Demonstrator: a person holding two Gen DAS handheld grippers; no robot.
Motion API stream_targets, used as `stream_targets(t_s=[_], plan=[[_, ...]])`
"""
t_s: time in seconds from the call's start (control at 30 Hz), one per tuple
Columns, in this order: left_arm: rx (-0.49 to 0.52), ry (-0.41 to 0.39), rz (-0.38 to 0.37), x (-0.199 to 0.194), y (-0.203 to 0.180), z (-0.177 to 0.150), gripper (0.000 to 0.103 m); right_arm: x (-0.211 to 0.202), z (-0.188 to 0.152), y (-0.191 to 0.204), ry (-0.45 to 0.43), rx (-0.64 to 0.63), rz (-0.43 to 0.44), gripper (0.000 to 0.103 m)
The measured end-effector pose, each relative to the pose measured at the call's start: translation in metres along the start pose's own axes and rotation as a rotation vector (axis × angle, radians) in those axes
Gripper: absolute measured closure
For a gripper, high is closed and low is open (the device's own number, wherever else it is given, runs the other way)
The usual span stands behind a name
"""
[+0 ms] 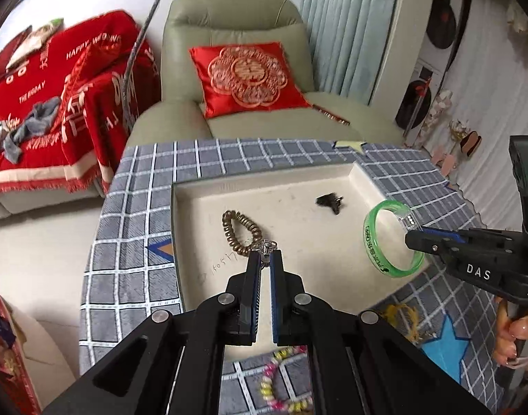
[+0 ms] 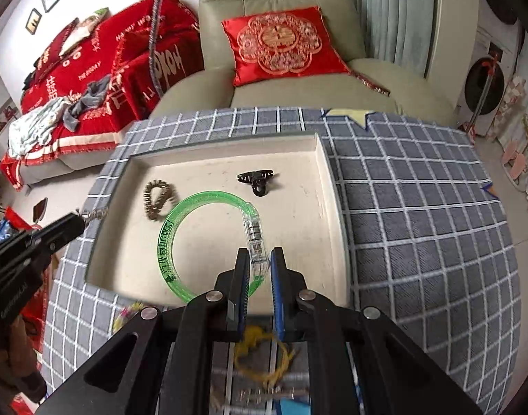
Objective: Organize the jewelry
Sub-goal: 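Lower the pendant into the tray with the left gripper while the right gripper sets the bangle there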
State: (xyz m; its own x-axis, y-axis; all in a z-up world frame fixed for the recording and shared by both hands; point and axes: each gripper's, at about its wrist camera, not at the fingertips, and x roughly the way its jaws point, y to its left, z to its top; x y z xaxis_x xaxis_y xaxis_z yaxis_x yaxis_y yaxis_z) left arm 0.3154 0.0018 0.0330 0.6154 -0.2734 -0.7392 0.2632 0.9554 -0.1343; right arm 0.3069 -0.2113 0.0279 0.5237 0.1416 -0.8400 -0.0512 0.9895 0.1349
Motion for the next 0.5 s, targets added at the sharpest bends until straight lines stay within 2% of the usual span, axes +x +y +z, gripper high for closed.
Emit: stream_targets(t_s=[0.17, 0.37, 0.5], plan=[[0.013, 0.053, 0.008, 0.031, 0.003, -0.003, 0.084, 0.039, 0.011, -0.007, 0.058, 0.015, -0.014, 0.09], [0.009, 0.143, -0.03, 0.06, 0.008, -0.006, 0.084, 0.077, 0.016, -0.013, 0.138, 0.032, -0.044, 0.09], [0.003, 0.163, -0.02, 0.072, 0.011, -0.004, 0.084, 0.09, 0.021, -0.016, 0.144, 0.052, -0.047, 0.09]])
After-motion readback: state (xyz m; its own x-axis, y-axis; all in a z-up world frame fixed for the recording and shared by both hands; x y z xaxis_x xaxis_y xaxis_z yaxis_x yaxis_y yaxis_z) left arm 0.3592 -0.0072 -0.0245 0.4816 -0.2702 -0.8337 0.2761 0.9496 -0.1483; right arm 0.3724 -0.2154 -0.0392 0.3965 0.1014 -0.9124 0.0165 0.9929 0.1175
